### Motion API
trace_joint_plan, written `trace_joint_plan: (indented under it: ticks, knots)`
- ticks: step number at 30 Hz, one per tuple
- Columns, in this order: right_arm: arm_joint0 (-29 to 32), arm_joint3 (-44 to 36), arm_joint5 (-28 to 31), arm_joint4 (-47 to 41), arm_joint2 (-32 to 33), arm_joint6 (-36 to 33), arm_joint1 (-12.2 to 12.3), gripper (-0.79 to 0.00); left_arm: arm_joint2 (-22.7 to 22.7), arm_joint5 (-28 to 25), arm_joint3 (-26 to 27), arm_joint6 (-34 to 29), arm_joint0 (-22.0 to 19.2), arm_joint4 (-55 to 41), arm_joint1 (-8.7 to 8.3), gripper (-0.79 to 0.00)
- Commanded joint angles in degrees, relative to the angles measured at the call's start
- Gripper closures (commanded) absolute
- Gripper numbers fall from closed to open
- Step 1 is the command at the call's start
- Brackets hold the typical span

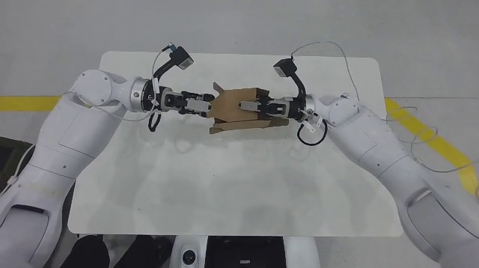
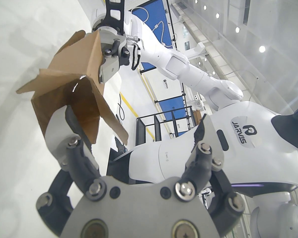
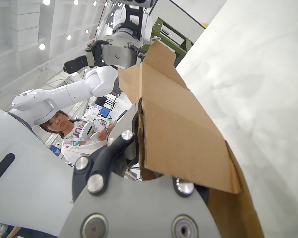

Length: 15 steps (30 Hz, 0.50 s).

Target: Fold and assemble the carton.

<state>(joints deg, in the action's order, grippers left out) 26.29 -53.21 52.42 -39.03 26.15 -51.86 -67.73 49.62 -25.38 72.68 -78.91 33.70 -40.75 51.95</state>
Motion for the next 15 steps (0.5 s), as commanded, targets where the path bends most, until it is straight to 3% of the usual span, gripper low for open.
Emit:
trace_joint_plan:
  ticks: [1, 15]
  knots:
    - [0.1, -0.2, 0.0, -0.1, 0.4, 0.0, 0.0, 0.000, 0.0, 0.0, 0.5, 0.0, 0.4, 0.5, 0.03, -0.785]
    - [0.1, 2.9, 3.1, 1.0, 3.2, 3.2, -1.5, 0.000, -0.1, 1.8, 3.6, -1.8, 2.1, 0.4, 0.36, -0.785]
